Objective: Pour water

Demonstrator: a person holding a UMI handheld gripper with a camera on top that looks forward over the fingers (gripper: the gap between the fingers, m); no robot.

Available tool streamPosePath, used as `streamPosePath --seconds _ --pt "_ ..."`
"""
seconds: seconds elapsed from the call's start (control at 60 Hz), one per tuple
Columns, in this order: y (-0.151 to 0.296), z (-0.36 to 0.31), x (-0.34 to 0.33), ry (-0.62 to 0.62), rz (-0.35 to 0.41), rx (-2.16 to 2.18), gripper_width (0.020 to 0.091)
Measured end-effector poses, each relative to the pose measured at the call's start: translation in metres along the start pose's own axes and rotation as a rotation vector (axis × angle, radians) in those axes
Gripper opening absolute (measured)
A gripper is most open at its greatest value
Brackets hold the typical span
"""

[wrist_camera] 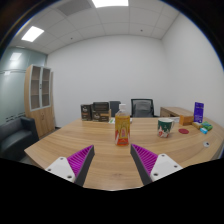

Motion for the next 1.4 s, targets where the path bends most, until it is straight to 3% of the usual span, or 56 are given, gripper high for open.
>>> streamPosePath --seconds 0.317,0.45,0.483,0.517,0.717,0.967,1.15,1.317,1.4 --pt "0.025 0.047 0.170 -0.042 0.026 -0.012 0.0806" --pt "0.020 0.054 0.219 -0.058 -0.011 -0.044 0.0797" --pt "0.016 0.053 0.227 -0.047 -0.032 -0.043 0.0756" --pt "0.012 0.053 0.232 -0.033 -0.046 -0.037 0.0593" --pt "0.015 0.054 0.236 -0.019 -0.019 -0.044 0.0456" --pt "0.037 0.095 0.257 0.049 -0.020 0.400 0.0457" --pt "0.065 0.153 0.263 0.097 0.056 0.977 0.0456" --pt "0.068 0.181 0.266 0.186 0.064 1.576 0.0455" --pt "0.061 0.201 0.268 0.153 0.096 1.711 0.0458"
Point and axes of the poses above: the point between the fingertips, and its own axes, seen from behind it with the camera up: z to the right, y up, x forward, the way the camera looks, the point moved 2 cm from there along -x, backward, against the way the camera looks, and after that the axes turned 13 degrees about -x, right-handed, at the moved point
